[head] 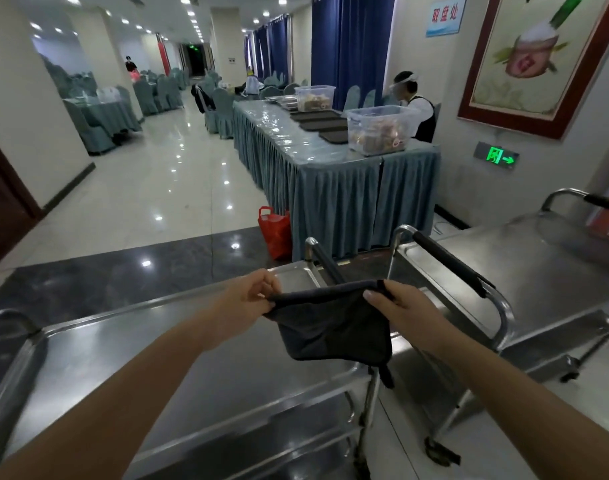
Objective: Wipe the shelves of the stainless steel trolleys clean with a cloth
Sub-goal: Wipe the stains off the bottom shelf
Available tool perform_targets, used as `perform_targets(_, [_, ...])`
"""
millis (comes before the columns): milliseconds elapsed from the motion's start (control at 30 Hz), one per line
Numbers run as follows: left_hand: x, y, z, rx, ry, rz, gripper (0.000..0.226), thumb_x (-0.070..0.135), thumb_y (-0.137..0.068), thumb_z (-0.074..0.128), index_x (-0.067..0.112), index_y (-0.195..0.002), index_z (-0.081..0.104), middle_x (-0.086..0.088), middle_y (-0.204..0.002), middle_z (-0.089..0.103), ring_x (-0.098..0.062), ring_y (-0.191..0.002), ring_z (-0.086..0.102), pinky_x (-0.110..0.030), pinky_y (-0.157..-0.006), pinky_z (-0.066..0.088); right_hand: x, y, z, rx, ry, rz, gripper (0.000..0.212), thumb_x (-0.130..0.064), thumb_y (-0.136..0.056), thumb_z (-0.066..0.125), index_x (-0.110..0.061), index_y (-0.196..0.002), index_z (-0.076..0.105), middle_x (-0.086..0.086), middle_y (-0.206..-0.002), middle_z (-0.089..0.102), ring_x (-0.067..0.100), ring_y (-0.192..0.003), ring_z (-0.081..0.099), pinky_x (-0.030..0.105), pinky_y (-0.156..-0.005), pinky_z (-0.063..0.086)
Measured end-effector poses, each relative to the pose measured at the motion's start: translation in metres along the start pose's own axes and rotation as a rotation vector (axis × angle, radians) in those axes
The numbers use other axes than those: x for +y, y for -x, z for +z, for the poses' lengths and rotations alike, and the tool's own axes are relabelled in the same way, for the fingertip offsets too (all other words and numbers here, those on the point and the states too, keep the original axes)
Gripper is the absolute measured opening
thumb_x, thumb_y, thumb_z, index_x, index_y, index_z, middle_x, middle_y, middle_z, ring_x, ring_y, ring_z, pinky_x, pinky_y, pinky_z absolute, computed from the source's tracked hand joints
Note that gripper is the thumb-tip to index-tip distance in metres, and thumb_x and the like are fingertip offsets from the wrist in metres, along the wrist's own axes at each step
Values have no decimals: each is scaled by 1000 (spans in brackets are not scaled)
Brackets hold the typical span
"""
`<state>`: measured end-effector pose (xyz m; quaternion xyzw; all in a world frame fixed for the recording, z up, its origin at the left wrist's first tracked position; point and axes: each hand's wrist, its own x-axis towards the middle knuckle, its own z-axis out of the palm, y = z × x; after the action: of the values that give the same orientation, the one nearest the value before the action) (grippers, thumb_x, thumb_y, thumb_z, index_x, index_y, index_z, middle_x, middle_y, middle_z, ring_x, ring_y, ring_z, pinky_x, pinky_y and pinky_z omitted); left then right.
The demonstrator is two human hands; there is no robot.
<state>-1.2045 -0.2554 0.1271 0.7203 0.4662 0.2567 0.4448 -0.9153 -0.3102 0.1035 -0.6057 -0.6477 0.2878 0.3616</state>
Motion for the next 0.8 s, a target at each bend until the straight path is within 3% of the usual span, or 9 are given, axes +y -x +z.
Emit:
perform_targets(100, [8,-17,33,-4,59,-35,29,-13,-87,45,5,-102,61,-9,-87,67,-13,-83,65,-22,-75,53,22,-13,-14,76,-72,35,21,-45,-93,52,-28,-89,65,-13,-80,67,0,-74,62,25,-66,49])
perform_targets(167, [11,-27,53,-36,61,-56,21,1,-93,51,8,-111,61,-6,-93,65,-1,-78,63,-13,-69,50,36,-22,-17,110,-118,66,25,-47,-92,51,-26,-87,64,-9,-79,67,3,-73,62,29,-67,49])
perform_targets(267, [4,-46,74,-119,-241,-47,39,36,-81,74,27,-116,59,6,-100,64,-6,-88,61,-19,-76,48,53,-36,-18,93,-139,107,27,-49,-91,52,-25,-85,63,-6,-80,66,8,-76,62,30,-70,50])
perform_targets(400, [-12,-84,83,-85,-361,-81,18,27,-85,71,17,-99,66,1,-87,63,-15,-83,57,-22,-69,40,73,-61,-20,45,-46,73,22,-46,-88,57,-27,-77,61,-12,-74,63,2,-67,59,13,-56,44])
perform_targets(567, [-25,-148,65,-21,-367,84,13,23,-85,69,10,-86,68,-9,-80,63,-19,-74,57,-35,-72,44,85,-113,-33,89,-26,50,13,-35,-89,62,-25,-80,64,-6,-75,65,14,-75,63,34,-70,48])
perform_targets(633, [-25,-178,56,54,-364,205,9,22,-83,72,15,-88,71,-3,-80,62,-18,-75,57,-34,-69,44,80,-136,-39,138,-88,36,7,-27,-89,64,-28,-82,67,-11,-79,68,8,-78,64,24,-73,50])
perform_targets(700, [-29,-203,51,159,-392,298,17,22,-81,73,23,-98,73,3,-81,58,-14,-74,55,-27,-65,40,77,-158,-44,156,-146,32,16,-17,-89,64,-32,-84,67,-19,-77,68,-1,-76,63,12,-70,46])
perform_targets(800, [-43,-225,55,206,-434,412,29,22,-81,72,29,-109,71,8,-85,55,-11,-76,53,-22,-64,40,87,-177,-45,155,-130,68,14,-12,-90,63,-24,-92,67,-12,-84,66,10,-83,63,19,-78,48])
